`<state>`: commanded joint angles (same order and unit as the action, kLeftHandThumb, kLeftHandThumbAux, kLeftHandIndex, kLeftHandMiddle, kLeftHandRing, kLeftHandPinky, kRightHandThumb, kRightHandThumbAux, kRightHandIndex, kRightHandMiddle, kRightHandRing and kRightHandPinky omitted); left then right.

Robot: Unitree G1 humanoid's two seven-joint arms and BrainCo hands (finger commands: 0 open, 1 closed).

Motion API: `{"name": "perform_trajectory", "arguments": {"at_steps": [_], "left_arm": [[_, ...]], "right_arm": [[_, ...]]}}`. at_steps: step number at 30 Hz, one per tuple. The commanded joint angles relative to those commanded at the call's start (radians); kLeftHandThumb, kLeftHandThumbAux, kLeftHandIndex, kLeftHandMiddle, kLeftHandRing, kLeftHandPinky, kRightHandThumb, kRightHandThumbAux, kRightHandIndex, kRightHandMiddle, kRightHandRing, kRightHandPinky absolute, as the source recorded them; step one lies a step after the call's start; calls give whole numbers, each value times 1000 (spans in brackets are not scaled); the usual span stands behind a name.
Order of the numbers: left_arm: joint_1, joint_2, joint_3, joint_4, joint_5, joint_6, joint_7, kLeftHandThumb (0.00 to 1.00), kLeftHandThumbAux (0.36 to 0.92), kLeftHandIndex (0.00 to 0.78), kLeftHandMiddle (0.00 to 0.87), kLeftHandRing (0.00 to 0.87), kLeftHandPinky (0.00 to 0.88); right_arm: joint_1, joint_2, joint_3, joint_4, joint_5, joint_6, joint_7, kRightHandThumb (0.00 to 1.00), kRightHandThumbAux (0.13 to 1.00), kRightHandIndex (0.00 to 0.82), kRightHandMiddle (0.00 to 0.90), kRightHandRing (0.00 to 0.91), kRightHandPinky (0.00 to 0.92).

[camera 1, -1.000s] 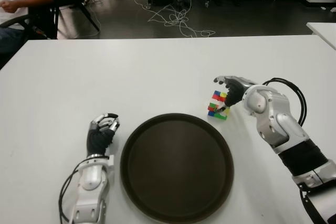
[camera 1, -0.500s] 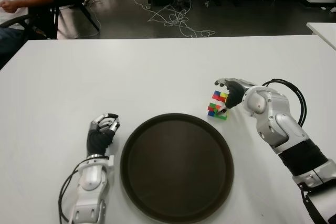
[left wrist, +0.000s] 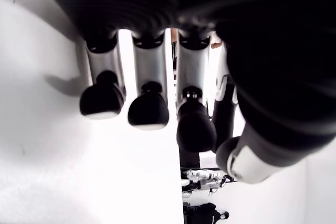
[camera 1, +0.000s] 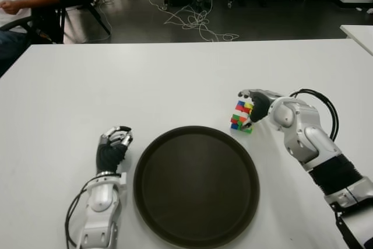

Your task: Pick up the Rubik's Cube and put it in the plate

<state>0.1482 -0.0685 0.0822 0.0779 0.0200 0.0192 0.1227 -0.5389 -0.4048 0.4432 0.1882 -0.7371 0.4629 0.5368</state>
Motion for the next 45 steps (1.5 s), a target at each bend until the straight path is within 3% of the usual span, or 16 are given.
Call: {"name": "perform_trajectory", "arguments": {"at_steps": [23, 45], "left_arm": [[0, 2, 1, 3, 2, 4, 4, 711, 704, 444, 814, 828, 823], [4, 6, -7, 2, 23, -4, 13, 710, 705, 444, 813, 830, 822]], "right_arm": [[-9, 11, 18, 14, -10, 34, -6, 0, 822, 65, 126, 117, 55], [-21, 20, 20, 58, 3, -4, -48, 0, 811, 87, 130, 114, 50]]}}
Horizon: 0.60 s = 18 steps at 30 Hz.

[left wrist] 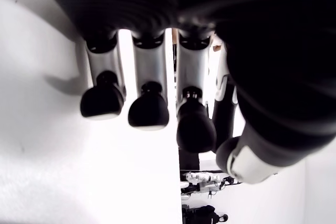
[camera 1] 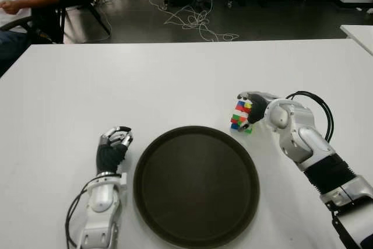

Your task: Pick up the Rubik's Cube and put it in the plate

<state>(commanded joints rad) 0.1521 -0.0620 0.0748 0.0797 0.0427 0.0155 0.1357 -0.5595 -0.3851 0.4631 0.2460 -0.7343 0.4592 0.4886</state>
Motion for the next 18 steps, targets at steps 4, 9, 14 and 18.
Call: {"name": "perform_trajectory", "arguments": {"at_steps": [4, 9, 14, 18], "left_arm": [[0, -1, 1, 4, -2, -8, -5, 710, 705, 444, 812, 827, 818], [1, -6, 4, 1, -11, -8, -7, 711, 704, 444, 813, 825, 819], [2, -3, 3, 0, -15, -8, -14, 711, 704, 444, 812, 825, 817], [1, -2, 3, -1, -16, 0, -17, 710, 705, 444, 812, 823, 812]], "right_arm": [[-15, 7, 9, 20, -5, 20, 19, 0, 797, 99, 141, 126, 59], [-14, 7, 5, 33, 2, 3, 7, 0, 789, 104, 145, 129, 59], [-19, 10, 6, 49, 5, -4, 9, 0, 787, 114, 146, 128, 37], [-26, 14, 8, 59, 4, 6, 17, 0, 787, 117, 147, 128, 32]]}}
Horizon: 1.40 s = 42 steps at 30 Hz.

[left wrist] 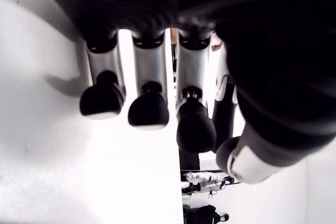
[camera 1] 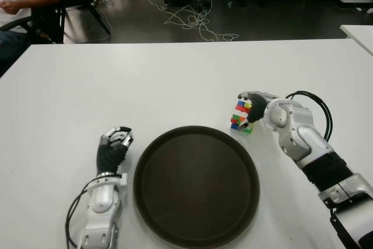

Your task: Pick up the Rubik's Cube and put it in the plate

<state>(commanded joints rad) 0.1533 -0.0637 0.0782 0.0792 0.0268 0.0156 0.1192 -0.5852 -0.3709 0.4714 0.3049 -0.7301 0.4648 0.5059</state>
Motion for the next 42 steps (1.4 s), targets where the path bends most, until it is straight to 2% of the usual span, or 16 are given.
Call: {"name": "perform_trajectory", "arguments": {"at_steps": [12, 23, 35, 42], "left_arm": [[-1, -8, 4, 0, 3, 2, 14, 711, 704, 444, 816, 829, 826], [-2, -8, 6, 3, -10, -1, 11, 711, 705, 444, 814, 829, 818], [-3, -7, 5, 4, -14, -7, 8, 711, 704, 444, 815, 827, 822], [-3, -2, 0, 3, -5, -6, 9, 711, 704, 444, 814, 829, 823]], "right_arm": [[-12, 12, 9, 38, -10, 13, 1, 0, 769, 105, 137, 121, 35], [-14, 19, 11, 39, -9, 35, 1, 0, 798, 97, 134, 111, 19], [-25, 19, 10, 88, 11, -17, 6, 0, 808, 108, 131, 118, 35], [-17, 32, -3, 95, 15, -13, -17, 0, 780, 130, 158, 142, 55]]}}
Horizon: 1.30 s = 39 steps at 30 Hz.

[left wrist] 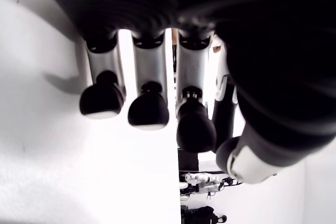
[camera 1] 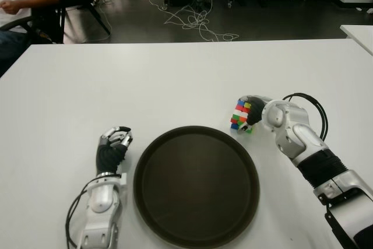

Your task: Pick up the Rubik's Cube and put it in the plate

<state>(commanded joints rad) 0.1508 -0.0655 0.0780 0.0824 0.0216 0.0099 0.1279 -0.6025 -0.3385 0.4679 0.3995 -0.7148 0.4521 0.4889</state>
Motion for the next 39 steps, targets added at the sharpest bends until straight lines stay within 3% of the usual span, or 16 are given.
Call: {"name": "perform_trajectory", "arguments": {"at_steps": [8, 19, 39], "left_arm": [[0, 6, -2, 4, 4, -5, -4, 711, 705, 444, 807, 823, 811], [-3, 7, -3, -1, 1, 7, -7, 713, 704, 444, 809, 824, 814], [-4, -2, 1, -15, -3, 27, -2, 712, 704, 444, 815, 824, 815]], "right_arm": [[6, 10, -11, 15, 16, -9, -36, 0, 795, 175, 203, 200, 100], [1, 12, 0, 47, 19, -20, -54, 0, 828, 162, 184, 192, 152], [-3, 9, 20, 59, 9, -21, -38, 0, 802, 113, 135, 130, 72]]}}
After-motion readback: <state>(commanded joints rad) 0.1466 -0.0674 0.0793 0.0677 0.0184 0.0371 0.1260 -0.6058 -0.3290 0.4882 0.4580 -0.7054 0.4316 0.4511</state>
